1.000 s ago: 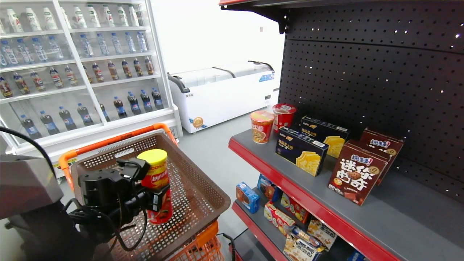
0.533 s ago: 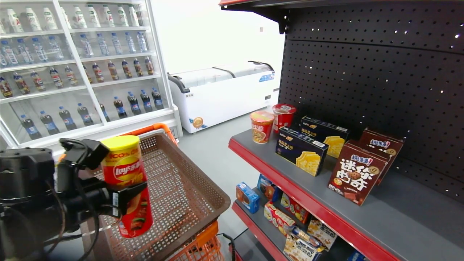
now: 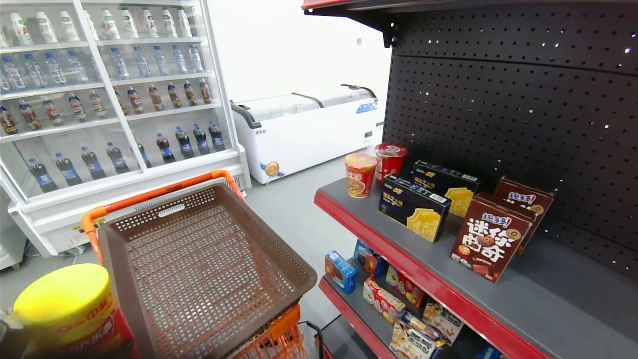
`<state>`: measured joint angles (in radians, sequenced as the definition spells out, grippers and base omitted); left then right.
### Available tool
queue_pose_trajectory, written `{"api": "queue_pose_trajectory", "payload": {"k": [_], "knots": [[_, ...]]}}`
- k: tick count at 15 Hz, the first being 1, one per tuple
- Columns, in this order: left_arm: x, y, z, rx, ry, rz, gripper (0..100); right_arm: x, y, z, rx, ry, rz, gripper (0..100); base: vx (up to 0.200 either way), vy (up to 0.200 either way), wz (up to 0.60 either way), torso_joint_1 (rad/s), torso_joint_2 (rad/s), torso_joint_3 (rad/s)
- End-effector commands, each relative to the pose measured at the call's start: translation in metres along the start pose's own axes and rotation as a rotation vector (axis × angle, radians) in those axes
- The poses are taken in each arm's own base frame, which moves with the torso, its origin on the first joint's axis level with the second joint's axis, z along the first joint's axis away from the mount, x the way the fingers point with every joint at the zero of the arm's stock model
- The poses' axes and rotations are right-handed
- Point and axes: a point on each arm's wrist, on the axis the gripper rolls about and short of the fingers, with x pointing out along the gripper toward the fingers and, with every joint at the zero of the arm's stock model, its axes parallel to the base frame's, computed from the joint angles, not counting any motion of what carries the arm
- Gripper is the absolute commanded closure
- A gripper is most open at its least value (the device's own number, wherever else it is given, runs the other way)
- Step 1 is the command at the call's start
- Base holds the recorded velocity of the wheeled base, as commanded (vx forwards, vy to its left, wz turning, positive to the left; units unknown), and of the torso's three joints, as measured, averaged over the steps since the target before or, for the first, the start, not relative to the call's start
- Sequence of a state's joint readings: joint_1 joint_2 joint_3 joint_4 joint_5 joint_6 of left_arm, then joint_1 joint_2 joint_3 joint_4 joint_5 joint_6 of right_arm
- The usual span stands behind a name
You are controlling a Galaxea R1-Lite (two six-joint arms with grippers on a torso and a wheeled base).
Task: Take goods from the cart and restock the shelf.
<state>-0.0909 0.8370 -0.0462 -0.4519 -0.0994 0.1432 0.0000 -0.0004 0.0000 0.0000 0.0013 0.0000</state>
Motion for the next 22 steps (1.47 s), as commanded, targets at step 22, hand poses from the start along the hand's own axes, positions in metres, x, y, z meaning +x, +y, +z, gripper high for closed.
{"api": "queue_pose_trajectory", "payload": {"k": [22], "knots": [[-0.081,-0.01,-0.013,-0.103,-0.27,0.097,100,0.0,0.0,0.0,-0.008,0.0,0.017,0,0.0,0.0,-0.25,0.001,0.0,0.001]]}}
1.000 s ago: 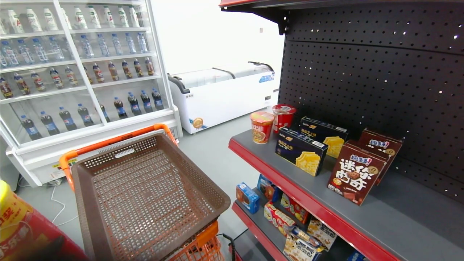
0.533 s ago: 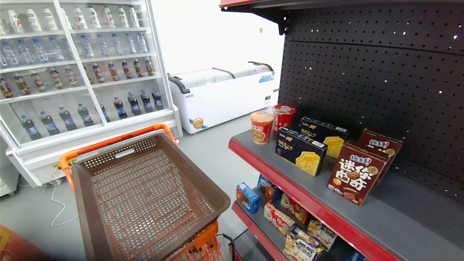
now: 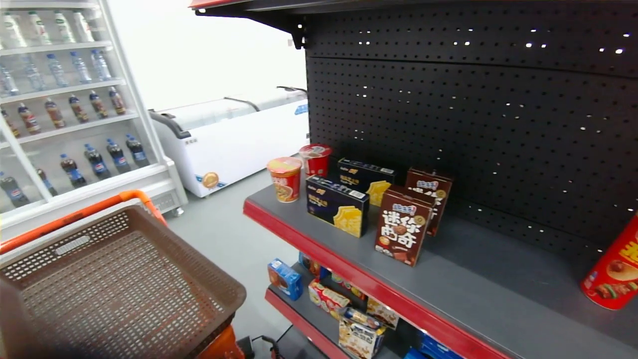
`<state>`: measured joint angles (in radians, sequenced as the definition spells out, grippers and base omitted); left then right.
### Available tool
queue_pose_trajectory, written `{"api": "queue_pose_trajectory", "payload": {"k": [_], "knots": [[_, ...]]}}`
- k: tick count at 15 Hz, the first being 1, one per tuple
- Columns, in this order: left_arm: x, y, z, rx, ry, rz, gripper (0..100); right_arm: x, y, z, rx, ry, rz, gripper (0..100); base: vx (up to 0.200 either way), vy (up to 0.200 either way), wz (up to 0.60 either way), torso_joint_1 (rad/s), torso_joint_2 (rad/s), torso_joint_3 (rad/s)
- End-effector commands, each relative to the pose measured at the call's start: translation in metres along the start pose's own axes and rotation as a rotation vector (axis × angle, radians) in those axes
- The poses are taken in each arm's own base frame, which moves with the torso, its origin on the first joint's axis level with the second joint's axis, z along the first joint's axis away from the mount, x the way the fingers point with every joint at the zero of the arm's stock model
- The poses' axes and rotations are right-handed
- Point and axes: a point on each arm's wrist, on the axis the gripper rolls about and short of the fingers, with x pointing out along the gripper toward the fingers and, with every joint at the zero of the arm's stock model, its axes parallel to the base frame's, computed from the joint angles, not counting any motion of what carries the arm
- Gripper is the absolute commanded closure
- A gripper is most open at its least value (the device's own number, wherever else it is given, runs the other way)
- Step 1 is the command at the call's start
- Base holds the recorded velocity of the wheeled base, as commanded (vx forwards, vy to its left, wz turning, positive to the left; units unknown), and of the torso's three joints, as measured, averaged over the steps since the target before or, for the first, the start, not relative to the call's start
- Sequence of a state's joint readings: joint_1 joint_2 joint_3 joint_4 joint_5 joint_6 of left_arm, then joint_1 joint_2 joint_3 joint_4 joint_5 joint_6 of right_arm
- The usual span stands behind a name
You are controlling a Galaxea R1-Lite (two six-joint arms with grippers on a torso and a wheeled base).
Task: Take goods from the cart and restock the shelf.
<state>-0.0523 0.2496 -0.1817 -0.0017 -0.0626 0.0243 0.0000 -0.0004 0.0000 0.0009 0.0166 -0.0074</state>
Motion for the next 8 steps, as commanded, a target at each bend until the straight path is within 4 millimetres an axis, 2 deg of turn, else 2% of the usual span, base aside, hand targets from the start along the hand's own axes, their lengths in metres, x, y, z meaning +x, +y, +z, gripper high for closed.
{"api": "queue_pose_trajectory", "payload": {"k": [1,8], "knots": [[-0.0008,-0.0001,0.0001,0.001,-0.006,0.0,100,0.0,0.0,0.0001,0.0,0.0,0.002,0,0.0,0.0,-0.6,0.002,0.0,0.002],[-0.001,-0.0001,-0.0023,0.0,-0.003,0.0,100,0.0,0.0,0.0001,0.0,0.0,0.0,0,0.0,0.0,-0.6,0.004,0.0,0.001]]}}
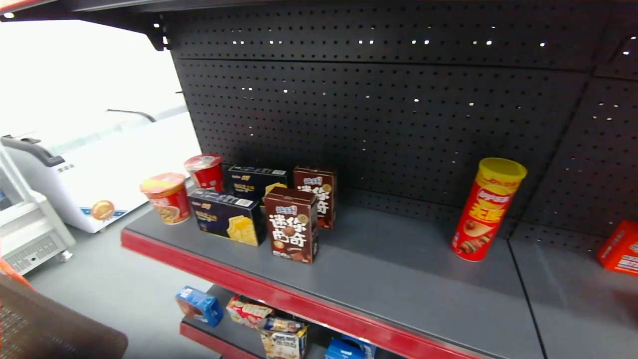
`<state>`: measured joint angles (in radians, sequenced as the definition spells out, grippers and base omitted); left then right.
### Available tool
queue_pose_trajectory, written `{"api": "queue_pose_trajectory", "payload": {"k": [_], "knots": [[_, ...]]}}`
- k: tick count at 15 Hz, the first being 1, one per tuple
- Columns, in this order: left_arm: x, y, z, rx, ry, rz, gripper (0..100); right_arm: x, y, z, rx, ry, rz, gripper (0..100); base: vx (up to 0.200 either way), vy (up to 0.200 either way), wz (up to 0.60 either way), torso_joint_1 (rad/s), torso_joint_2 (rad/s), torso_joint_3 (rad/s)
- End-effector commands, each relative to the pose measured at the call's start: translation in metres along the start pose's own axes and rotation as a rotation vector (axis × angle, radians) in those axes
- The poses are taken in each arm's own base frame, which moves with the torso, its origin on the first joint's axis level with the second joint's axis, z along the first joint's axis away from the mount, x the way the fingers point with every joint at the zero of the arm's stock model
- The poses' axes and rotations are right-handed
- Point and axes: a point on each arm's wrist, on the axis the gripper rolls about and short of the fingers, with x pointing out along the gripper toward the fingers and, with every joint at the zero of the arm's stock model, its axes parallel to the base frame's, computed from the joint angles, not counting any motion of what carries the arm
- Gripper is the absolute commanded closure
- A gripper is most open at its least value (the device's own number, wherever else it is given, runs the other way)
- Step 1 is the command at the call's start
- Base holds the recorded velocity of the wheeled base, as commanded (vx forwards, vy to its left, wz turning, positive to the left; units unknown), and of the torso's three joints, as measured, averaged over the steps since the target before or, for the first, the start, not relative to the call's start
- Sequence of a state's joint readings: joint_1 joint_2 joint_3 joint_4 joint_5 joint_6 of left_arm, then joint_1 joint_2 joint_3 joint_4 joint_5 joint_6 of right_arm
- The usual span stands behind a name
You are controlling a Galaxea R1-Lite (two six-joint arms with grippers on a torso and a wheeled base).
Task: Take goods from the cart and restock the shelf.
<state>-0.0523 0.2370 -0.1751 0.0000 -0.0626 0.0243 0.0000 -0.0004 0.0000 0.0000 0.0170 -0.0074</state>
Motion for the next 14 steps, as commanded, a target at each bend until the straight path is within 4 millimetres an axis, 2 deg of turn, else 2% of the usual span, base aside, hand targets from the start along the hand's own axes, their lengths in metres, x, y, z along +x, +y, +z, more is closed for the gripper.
{"api": "queue_pose_trajectory", "payload": {"k": [1,6,12,14], "knots": [[0.0,0.0,0.0,0.0,-0.001,0.0,100,0.0,0.0,0.0,0.0,0.0,0.0,0,0.0,0.0,-0.6,0.007,-0.01,-0.002],[0.0,0.0,0.0,0.0,-0.001,-0.003,100,0.0,0.0,0.0,0.001,0.0,0.0,0,0.0,0.0,-0.6,0.001,0.0,0.0],[-0.001,0.001,0.015,-0.045,-0.027,0.035,100,0.0,0.0,0.0,0.0,0.0,0.008,0,0.0,0.0,0.0,0.0,0.0,0.0],[0.001,0.002,0.008,-0.023,0.005,0.084,100,0.0,0.001,0.0,-0.012,0.003,0.02,0,0.0,0.0,0.0,0.0,0.0,0.0]]}}
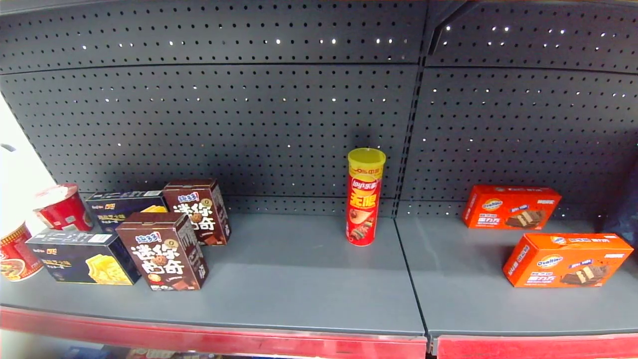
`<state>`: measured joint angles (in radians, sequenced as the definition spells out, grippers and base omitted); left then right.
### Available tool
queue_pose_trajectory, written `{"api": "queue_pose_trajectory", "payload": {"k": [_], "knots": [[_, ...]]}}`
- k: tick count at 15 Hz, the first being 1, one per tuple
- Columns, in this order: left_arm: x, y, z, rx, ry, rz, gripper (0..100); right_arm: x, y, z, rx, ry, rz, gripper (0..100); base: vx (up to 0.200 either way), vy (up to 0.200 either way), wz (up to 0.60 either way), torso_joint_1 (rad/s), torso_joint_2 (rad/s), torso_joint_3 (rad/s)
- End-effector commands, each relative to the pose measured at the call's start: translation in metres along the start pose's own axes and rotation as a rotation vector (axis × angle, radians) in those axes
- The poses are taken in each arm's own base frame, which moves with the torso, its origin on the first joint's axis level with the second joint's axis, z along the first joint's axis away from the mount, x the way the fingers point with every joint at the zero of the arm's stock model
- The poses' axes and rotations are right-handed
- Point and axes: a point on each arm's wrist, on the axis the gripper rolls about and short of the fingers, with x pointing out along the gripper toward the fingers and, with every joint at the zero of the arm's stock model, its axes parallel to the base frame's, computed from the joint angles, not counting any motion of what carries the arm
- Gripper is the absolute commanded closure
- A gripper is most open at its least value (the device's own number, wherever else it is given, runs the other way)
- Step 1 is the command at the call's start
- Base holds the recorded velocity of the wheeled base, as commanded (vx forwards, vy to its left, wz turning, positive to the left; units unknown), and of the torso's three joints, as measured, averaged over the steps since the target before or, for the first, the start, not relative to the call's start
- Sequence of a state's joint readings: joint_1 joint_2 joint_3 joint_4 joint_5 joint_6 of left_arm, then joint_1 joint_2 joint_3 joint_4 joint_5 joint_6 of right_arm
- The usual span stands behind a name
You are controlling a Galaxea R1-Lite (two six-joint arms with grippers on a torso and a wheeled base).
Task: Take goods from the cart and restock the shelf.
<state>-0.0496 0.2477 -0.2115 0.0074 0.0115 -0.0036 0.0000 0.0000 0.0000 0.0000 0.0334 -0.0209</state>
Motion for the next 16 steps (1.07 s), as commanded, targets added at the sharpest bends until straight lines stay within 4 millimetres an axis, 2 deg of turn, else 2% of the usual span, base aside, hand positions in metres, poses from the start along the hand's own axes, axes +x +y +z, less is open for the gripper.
{"api": "queue_pose_trajectory", "payload": {"k": [1,3,4,5,7,8,9,11,12,14,15,16], "knots": [[0.002,0.0,-0.001,0.027,0.021,0.021,100,0.0,-0.001,0.0,-0.01,0.002,-0.03,0,0.0,0.0,0.0,0.0,0.0,0.0],[0.0,0.001,0.005,0.045,0.0,0.044,100,0.001,0.0,0.007,-0.027,-0.003,-0.009,0,0.0,0.0,0.0,0.0,0.0,0.0],[-0.001,0.001,0.007,0.045,-0.007,0.051,100,0.0,-0.001,0.047,-0.02,-0.061,0.028,0,0.0,0.0,0.0,0.0,0.0,0.0],[0.0,0.001,0.007,0.048,0.0,0.046,100,0.053,-0.003,0.137,0.121,0.049,0.072,0,0.0,0.0,0.0,0.0,0.0,0.0],[-0.001,0.001,0.005,0.054,0.002,0.033,100,0.059,0.003,0.132,-0.113,0.033,0.26,0,0.0,0.0,0.0,0.0,0.0,0.0],[0.0,0.001,0.005,0.053,0.005,0.027,100,0.063,0.004,0.132,-0.13,0.056,0.276,0,0.0,0.0,0.0,0.0,0.0,0.0],[0.001,0.0,0.002,0.053,0.02,-0.016,100,0.083,0.01,0.133,-0.123,0.121,0.36,0,0.0,0.0,0.0,0.0,0.0,0.0],[0.004,-0.001,0.002,0.054,0.035,-0.061,100,0.097,0.018,0.143,-0.068,0.124,0.436,0,0.0,0.0,0.0,0.0,0.0,0.0],[0.004,-0.002,0.002,0.052,0.039,-0.089,100,0.112,0.03,0.154,-0.054,0.147,0.52,0,0.0,0.0,0.0,0.0,0.0,0.0],[0.005,-0.002,0.005,0.047,0.046,-0.096,100,0.143,0.047,0.167,-0.055,0.19,0.577,0,0.0,0.0,0.0,0.0,0.0,0.0],[0.01,-0.003,0.009,0.026,0.07,-0.133,100,0.172,0.062,0.176,-0.058,0.218,0.614,0,0.0,0.0,0.0,0.0,0.0,0.0],[0.011,-0.003,0.011,0.003,0.076,-0.16,100,0.193,0.071,0.179,-0.063,0.232,0.622,0,0.0,0.0,0.0,0.0,0.0,0.0]]}}
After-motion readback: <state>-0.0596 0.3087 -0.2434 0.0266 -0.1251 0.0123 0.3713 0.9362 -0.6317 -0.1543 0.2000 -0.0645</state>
